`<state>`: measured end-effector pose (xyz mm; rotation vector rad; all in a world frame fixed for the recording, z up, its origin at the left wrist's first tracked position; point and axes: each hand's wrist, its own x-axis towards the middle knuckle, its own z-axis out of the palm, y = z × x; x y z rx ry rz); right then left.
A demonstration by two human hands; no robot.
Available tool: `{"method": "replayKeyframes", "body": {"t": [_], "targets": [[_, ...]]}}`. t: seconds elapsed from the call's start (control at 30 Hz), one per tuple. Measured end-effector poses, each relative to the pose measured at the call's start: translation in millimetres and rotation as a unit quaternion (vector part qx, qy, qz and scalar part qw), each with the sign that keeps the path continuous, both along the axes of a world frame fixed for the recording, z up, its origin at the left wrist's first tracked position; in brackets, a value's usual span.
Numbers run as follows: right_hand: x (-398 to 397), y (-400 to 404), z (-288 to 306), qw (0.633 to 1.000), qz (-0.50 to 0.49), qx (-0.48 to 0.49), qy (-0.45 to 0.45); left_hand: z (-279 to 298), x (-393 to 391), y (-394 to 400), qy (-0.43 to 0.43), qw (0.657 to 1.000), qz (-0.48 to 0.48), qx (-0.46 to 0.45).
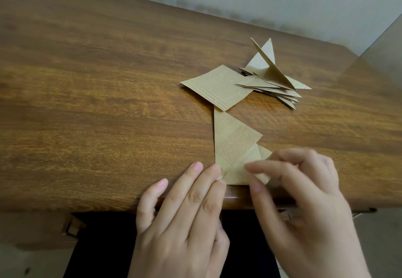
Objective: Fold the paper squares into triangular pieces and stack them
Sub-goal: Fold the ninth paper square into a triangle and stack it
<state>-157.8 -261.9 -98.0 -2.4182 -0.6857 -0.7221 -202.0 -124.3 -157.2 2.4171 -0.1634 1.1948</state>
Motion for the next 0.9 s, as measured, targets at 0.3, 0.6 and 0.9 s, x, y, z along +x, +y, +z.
{"method": "replayKeyframes", "body": {"t": [0.3, 0.6, 0.9], "targets": [[-8, -8, -7, 0.985, 0.04, -0.136, -0.098, 2, -4, 0, 0.009, 1.0, 0.002, 0.026], [-6, -24, -6, 0.989, 0.006, -0.112, -0.097, 3, -4, 0, 0.005, 0.999, 0.013, 0.036], [-9, -30, -2, 0.987, 0.024, -0.133, -0.09, 5, -5, 1, 0.027, 0.999, 0.008, 0.028]]}}
